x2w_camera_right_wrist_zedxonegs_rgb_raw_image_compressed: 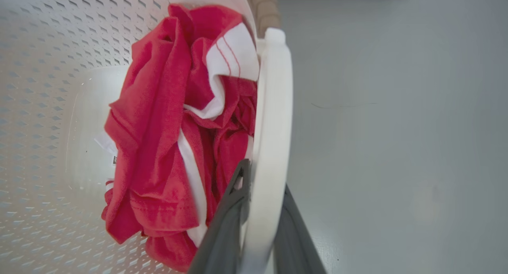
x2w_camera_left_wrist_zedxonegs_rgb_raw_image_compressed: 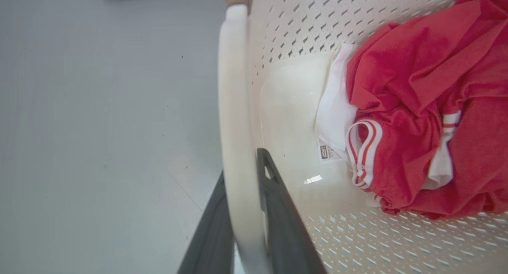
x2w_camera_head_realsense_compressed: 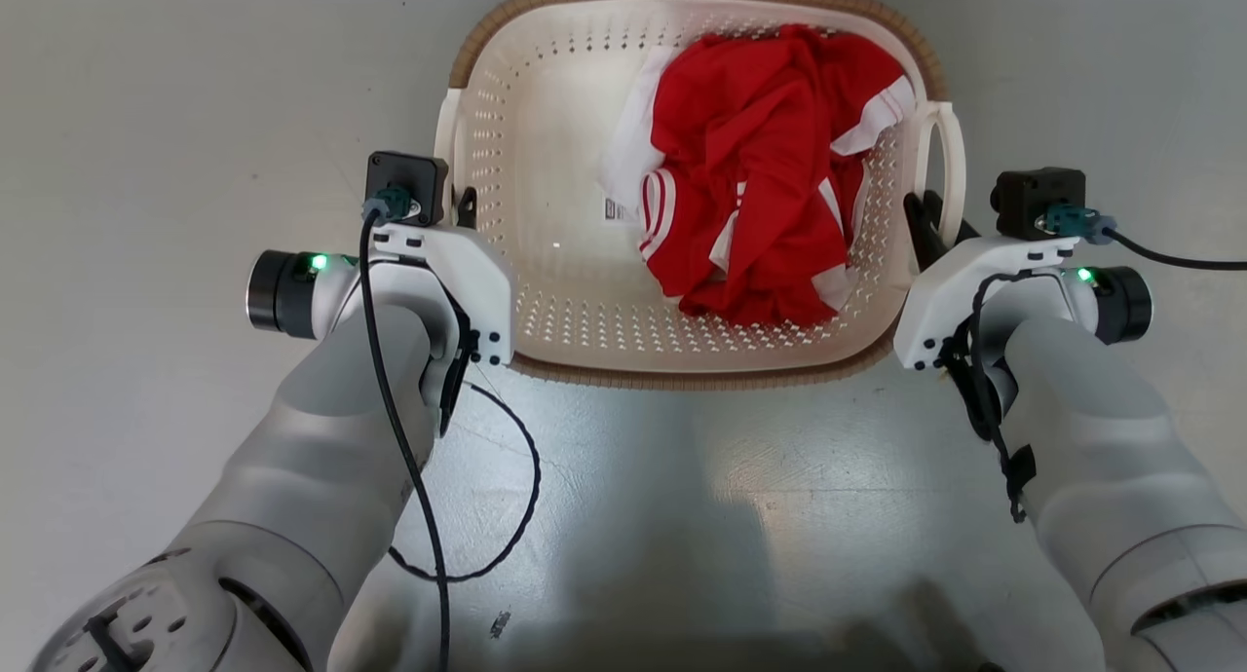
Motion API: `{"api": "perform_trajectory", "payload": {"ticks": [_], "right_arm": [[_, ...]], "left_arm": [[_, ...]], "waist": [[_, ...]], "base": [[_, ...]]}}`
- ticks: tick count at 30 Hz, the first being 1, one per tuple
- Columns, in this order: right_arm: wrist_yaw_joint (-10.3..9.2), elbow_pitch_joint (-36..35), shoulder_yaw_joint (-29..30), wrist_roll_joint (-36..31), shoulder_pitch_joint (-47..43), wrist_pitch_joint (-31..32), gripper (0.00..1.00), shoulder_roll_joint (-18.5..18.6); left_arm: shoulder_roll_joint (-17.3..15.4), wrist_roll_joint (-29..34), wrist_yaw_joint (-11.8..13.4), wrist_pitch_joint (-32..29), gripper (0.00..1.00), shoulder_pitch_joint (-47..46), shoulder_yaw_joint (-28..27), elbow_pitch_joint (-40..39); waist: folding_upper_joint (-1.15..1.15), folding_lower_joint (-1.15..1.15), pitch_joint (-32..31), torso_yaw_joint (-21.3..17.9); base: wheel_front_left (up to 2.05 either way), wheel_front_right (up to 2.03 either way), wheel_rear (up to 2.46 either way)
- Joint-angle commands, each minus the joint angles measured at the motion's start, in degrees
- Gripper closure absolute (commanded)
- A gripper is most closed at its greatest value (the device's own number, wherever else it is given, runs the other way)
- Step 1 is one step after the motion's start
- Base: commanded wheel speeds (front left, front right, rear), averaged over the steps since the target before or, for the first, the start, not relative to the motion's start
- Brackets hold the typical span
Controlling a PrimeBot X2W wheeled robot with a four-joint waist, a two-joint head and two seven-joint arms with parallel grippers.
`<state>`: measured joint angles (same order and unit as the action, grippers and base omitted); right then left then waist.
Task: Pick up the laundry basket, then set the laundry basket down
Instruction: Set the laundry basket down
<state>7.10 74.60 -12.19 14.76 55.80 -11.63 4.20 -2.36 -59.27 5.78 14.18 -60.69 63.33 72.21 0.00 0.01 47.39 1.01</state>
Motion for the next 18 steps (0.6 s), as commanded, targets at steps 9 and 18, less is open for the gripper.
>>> {"api": "perform_trajectory", "payload": {"ticks": [9, 18], "right_arm": [[0.39, -0.7, 3.7, -5.9, 0.6, -2.1, 1.00, -1.3], [0.39, -0.7, 6.6, -9.1, 1.1, -2.4, 1.00, -1.3]], "left_arm": [[-1.1, 3.2, 0.4, 0.8, 1.00, -2.1, -3.5, -3.0], [-1.6, 5.7, 0.6, 0.8, 1.00, -1.7, -6.3, -4.5]], "waist": [[0.00, -0.01, 2.2, 0.4], [0.00, -0.01, 3.0, 0.2]], "base": [[0.00, 0.00, 0.00], [0.00, 0.00, 0.00]]}}
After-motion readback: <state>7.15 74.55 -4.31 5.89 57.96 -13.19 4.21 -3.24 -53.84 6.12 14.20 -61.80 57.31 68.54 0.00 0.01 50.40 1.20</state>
